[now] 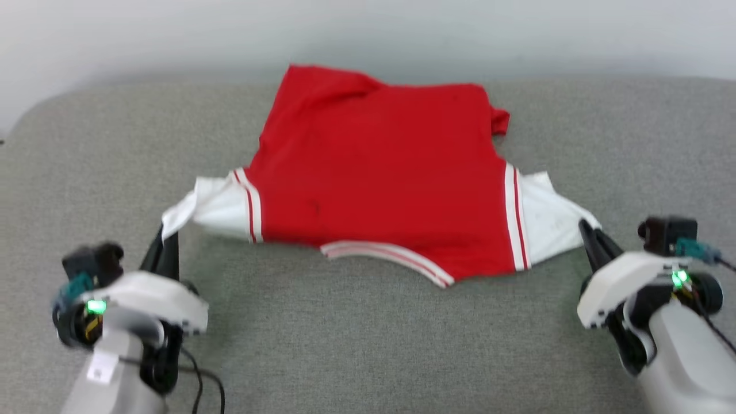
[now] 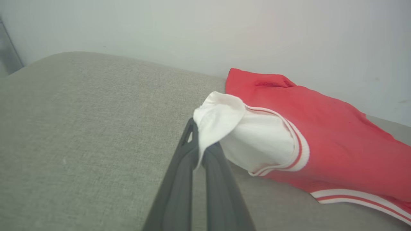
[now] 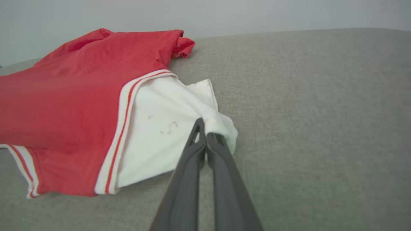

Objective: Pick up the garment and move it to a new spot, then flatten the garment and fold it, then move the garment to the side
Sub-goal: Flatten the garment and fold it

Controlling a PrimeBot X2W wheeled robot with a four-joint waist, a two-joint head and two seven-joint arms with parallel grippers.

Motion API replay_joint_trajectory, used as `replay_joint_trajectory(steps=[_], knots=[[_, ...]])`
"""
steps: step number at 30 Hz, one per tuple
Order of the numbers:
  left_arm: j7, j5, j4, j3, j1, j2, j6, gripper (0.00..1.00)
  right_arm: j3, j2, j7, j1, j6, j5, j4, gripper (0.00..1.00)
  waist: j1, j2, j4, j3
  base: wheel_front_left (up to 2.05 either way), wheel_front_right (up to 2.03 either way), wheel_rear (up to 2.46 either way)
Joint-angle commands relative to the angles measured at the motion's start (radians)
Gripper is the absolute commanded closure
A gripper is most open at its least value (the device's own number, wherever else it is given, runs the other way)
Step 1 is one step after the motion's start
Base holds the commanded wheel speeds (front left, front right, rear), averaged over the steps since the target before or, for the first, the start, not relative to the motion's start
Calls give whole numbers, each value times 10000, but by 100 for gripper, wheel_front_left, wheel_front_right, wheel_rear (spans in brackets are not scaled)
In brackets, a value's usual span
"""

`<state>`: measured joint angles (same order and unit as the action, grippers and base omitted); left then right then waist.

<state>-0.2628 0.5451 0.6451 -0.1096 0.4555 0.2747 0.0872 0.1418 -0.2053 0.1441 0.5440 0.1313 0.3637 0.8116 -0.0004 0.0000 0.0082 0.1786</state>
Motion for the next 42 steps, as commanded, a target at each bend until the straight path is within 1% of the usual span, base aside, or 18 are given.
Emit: replay_joint_trajectory(steps=[1, 5, 8, 14, 19, 23, 26, 28, 29, 30, 31, 33, 38, 42], knots=[[-26, -55, -441, 123, -811, -41, -108, 100, -151, -125, -161, -778, -10, 41, -551, 100, 4, 0, 38, -602, 0, 0, 0], [-22, -140, -1447, 152, -2446, -81, -400, 100, -751, -79, -698, -2386, -12, -94, -1921, 100, 4, 0, 65, -995, 0, 0, 0], [137, -166, -2308, 93, -3531, -96, -685, 100, -1434, 123, -1209, -3695, -12, -270, -3131, 100, 4, 0, 152, -1242, 0, 0, 0], [769, -297, -4031, 67, -5375, 69, -1372, 100, -2695, 827, -2387, -6107, -13, -832, -5676, 100, 4, 0, 285, -1641, 0, 0, 0], [1355, -248, -5313, 49, -6712, 129, -1864, 100, -3296, 1335, -3259, -7758, -13, -1102, -7417, 100, 4, 0, 380, -1892, 0, 0, 0], [1638, -189, -5945, 48, -7531, 151, -2108, 100, -3555, 1497, -3720, -8783, -14, -1140, -8175, 100, 4, 0, 465, -1971, 0, 0, 0], [1739, -301, -6160, -62, -7742, 179, -2162, 100, -3545, 1547, -3990, -9301, -14, -1157, -8375, 100, 4, 0, 542, -1965, 0, 0, 0], [1730, -350, -6240, -152, -7745, 166, -2180, 100, -3440, 1551, -4010, -9452, -14, -922, -8329, 100, 4, 0, 571, -1949, 0, 0, 0], [1701, -392, -6273, -230, -7712, 165, -2132, 100, -3370, 1552, -3974, -9476, -12, -884, -8296, 72, 4, 0, 579, -1941, 0, 0, 0], [1658, -434, -6294, -290, -7664, 158, -2090, 100, -3331, 1552, -3931, -9466, -12, -834, -8230, 51, 4, 0, 588, -1935, 0, 0, 0], [1636, -446, -6283, -338, -7601, 134, -2059, 100, -3243, 1555, -3839, -9378, -12, -788, -8220, 0, 4, 0, 602, -1927, 0, 0, 0], [1623, -481, -6280, -398, -7534, 110, -2046, 100, -3188, 1551, -3709, -9246, -10, -794, -8242, 0, 4, 0, 617, -1923, 0, 0, 0], [1595, -621, -6396, -658, -7232, 27, -2020, 100, -3346, 1552, -2631, -8419, -9, -727, -8510, 0, 4, 0, 697, -1870, 0, 0, 0], [1553, -749, -6552, -834, -6879, -22, -1958, 100, -3711, 1556, -2204, -7256, -7, -1101, -8110, 0, 4, 0, 840, -1664, 0, 0, 0]])
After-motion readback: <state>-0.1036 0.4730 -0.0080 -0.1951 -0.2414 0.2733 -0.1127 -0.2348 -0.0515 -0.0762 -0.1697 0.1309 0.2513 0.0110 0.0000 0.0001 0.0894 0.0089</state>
